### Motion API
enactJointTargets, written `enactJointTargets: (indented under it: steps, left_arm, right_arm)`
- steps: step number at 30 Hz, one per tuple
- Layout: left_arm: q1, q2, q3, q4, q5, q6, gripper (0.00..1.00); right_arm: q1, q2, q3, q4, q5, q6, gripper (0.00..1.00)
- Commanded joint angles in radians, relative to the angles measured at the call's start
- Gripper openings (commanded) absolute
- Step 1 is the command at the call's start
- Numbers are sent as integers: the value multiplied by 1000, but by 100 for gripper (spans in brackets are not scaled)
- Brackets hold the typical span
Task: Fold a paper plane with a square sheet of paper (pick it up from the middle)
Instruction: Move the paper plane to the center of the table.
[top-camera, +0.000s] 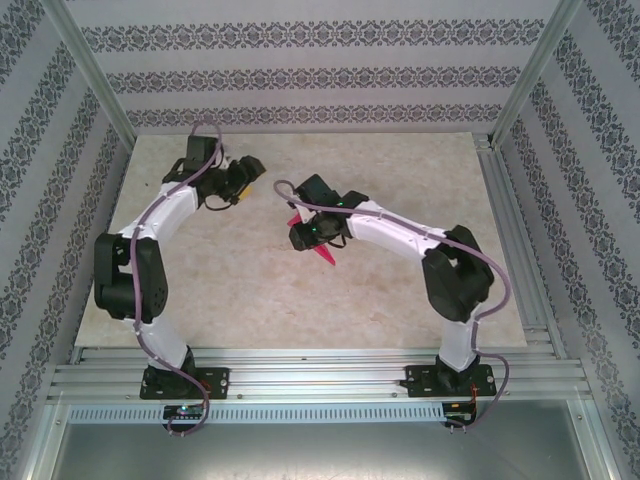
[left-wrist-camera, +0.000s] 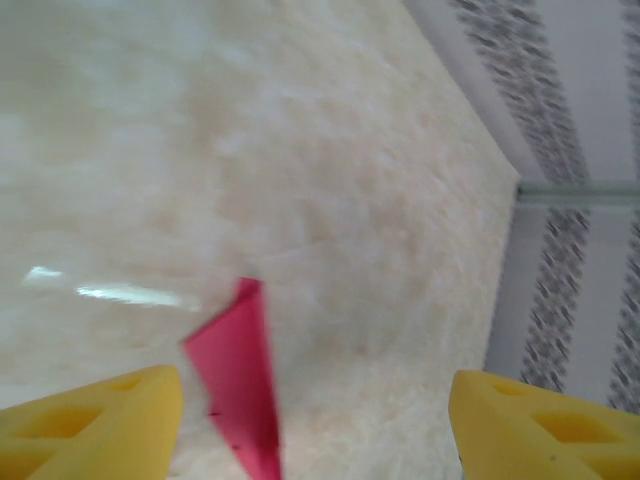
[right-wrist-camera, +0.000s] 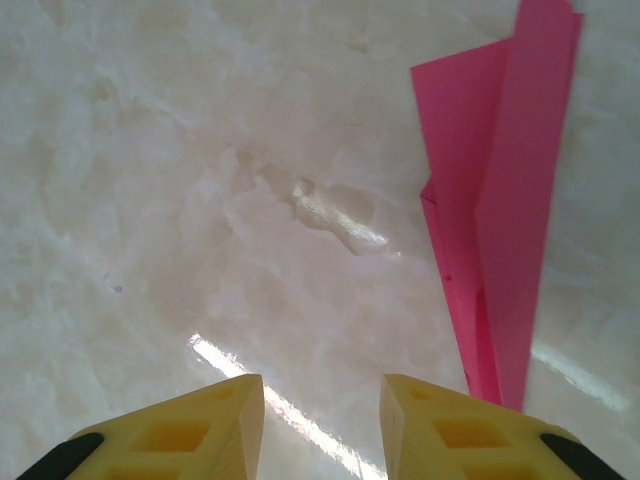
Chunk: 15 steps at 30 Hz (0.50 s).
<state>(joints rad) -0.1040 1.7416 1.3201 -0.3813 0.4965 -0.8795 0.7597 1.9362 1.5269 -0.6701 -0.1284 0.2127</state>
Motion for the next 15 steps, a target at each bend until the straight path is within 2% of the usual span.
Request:
enactJointTargets:
  steps: [1, 3, 7, 12, 15]
  left_arm:
    - [60, -41, -133, 32, -69, -49, 72]
    - [83, -67, -177, 25, -64, -36, 72]
    - [91, -103, -201, -27, -78, 20, 72]
    - [92, -127, -218, -45, -87, 44, 71]
    - [92, -134, -223, -46, -82, 49, 71]
  right_arm:
    - [19, 117, 130, -111, 81, -54, 35]
    - [17, 178, 187, -128, 84, -63, 34]
    - [1, 286, 317, -236, 208, -70, 37]
    - [-44, 324, 330, -229, 213, -68, 39]
    - [-72, 329, 332, -230, 170, -57, 40]
